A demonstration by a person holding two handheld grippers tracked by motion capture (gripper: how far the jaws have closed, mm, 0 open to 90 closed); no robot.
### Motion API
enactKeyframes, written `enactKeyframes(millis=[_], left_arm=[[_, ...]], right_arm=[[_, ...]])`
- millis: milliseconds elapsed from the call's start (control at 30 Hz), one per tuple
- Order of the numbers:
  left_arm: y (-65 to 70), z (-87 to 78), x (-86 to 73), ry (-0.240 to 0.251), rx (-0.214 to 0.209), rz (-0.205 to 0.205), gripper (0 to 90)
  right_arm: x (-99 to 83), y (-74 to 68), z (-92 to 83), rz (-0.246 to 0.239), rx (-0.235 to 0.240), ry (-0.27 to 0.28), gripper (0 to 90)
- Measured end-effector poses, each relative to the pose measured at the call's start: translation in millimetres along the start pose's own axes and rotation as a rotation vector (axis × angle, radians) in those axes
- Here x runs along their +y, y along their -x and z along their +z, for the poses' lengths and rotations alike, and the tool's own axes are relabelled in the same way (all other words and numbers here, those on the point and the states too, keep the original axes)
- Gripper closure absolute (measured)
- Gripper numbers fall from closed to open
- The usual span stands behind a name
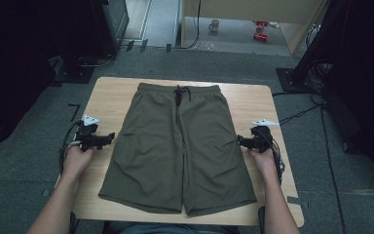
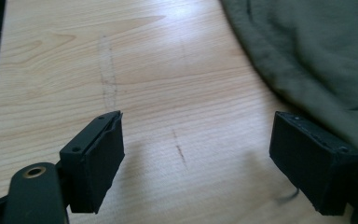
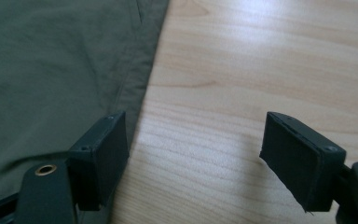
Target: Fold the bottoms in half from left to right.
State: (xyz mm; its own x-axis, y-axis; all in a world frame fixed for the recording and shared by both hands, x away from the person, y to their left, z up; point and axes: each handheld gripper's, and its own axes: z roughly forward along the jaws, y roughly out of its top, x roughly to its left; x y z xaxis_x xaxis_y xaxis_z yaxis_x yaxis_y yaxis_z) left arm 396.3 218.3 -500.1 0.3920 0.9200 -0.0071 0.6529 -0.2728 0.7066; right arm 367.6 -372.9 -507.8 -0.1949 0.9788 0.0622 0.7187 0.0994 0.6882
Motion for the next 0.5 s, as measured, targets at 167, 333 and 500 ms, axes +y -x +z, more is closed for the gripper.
enactKeyframes(millis=[167, 333, 500], left_arm=[[1.8, -13.6, -3.5, -0.025, -0.071, -0.018, 18.1], [11.6, -27.3, -8.1, -0.002, -0.106, 0.029, 17.9], [17.6, -35.2, -12.8, 0.009, -0.135, 0.037, 15.6]], right_arm=[[2.7, -4.4, -2.8, -0.015, 0.015, 0.010, 22.3], [5.5, -9.3, -3.5, -0.028, 0.024, 0.016, 22.5], [7.0, -10.7, -3.8, -0.021, 0.040, 0.015, 22.7]])
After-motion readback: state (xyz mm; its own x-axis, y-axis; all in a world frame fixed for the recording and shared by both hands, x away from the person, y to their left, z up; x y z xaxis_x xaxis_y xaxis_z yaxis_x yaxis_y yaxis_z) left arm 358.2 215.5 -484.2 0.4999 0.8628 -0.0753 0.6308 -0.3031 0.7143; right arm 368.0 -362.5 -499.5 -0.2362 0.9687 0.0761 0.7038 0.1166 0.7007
